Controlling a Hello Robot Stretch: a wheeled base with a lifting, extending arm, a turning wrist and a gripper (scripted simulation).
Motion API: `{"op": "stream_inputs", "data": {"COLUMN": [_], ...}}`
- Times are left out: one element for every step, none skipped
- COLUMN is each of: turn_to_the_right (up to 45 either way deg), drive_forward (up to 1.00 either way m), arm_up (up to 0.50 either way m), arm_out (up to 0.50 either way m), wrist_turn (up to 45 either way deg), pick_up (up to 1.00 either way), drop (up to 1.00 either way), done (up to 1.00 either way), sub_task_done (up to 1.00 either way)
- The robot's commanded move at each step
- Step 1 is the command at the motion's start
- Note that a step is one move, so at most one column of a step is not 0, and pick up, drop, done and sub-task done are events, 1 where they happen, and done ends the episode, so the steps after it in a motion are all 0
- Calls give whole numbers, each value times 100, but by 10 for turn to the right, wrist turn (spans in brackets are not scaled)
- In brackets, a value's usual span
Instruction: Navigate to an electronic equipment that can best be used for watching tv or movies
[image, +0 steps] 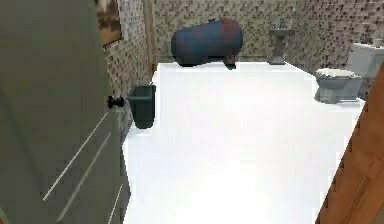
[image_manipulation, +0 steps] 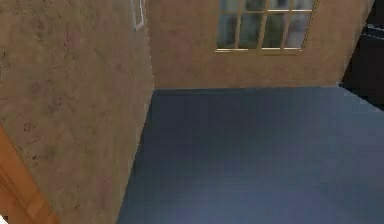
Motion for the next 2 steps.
{"op": "stream_inputs", "data": {"turn_to_the_right": [0,-30], "drive_forward": [100,0], "arm_up": [0,0], "arm_out": [0,0], "wrist_turn": [0,0], "pick_up": [0,0], "drop": [0,0], "done": [0,0], "sub_task_done": [0,0]}}
